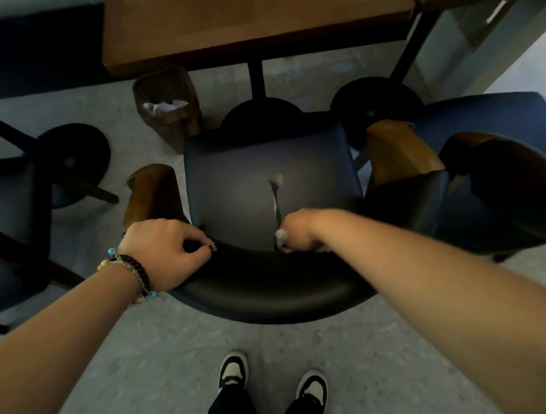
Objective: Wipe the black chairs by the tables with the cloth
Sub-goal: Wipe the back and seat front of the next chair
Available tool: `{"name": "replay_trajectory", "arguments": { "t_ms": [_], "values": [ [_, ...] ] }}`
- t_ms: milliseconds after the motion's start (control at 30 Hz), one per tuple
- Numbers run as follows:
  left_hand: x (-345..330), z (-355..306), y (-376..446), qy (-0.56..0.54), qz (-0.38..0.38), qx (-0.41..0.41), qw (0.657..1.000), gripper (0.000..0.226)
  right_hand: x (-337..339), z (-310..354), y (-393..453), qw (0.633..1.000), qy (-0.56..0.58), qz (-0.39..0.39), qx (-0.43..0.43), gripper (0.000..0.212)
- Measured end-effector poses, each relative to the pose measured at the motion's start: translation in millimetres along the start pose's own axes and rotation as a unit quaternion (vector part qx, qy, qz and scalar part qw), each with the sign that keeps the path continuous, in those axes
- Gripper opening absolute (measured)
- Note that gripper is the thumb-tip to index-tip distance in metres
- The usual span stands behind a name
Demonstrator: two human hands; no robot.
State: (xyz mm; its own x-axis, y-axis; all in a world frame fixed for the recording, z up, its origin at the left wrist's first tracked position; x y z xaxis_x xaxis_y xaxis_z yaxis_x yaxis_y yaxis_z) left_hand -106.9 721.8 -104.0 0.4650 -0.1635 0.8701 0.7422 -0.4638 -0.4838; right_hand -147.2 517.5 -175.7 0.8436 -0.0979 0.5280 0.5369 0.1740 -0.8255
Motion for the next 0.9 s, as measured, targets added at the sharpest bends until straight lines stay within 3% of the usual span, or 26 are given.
{"name": "replay_trajectory", "arguments": {
  "t_ms": [200, 300, 400, 467, 533, 633, 700, 800, 900],
  "values": [
    [-0.1, 0.2, 0.3, -0.003, -0.015, -0.002, 1.0, 0.037, 9.9, 52.2, -23.4, 0.98, 0.159, -0.074, 0.096, 0.028],
    [-1.3, 1.9, 0.0, -0.005, -0.023, -0.002, 1.0, 0.048, 12.1, 66.0, -68.2, 0.966, 0.141, -0.168, 0.136, 0.026],
    [-2.1, 3.2, 1.8, -0.005, -0.029, -0.006, 1.0, 0.041, 7.4, 73.2, -107.2, 0.954, 0.092, -0.233, 0.163, 0.017],
    [-2.7, 3.2, 1.8, -0.005, -0.018, -0.007, 1.0, 0.04, 9.7, 56.8, -114.6, 0.97, 0.04, -0.209, 0.119, 0.014],
    [-2.7, 3.7, 2.2, -0.007, -0.01, -0.006, 1.0, 0.04, 18.6, 18.9, -114.3, 0.983, -0.029, -0.181, 0.018, 0.017],
    [-2.5, 3.9, 3.7, -0.007, -0.015, -0.01, 1.0, 0.04, 34.0, -44.4, -117.2, 0.967, -0.108, -0.174, -0.154, 0.026],
    [-3.4, 4.3, 3.5, -0.008, -0.022, -0.015, 1.0, 0.041, 28.2, -58.6, -112.7, 0.96, -0.12, -0.135, -0.213, 0.027],
    [-3.8, 3.7, 4.3, -0.01, -0.028, -0.023, 0.999, 0.04, 19.4, -42.0, -101.1, 0.968, -0.12, -0.108, -0.194, 0.026],
    [-1.4, 2.1, 3.9, -0.014, -0.044, -0.031, 0.998, 0.046, 14.1, -2.8, -92.1, 0.987, -0.017, -0.116, -0.108, 0.028]
  ]
}}
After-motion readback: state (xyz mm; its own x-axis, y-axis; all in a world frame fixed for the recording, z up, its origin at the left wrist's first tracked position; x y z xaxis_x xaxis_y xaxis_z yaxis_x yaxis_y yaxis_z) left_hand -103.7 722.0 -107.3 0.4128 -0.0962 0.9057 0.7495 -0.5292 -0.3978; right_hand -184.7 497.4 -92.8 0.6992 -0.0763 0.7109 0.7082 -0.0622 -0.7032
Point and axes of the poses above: each hand's wrist, its own y-axis towards the middle knuckle, its own x-axis out of the back of the hand, z = x × y, the point moved 6 cm from there along y, towards the middle knuckle, and after that the axes turned 3 degrees about z, right-handed, at the moved point
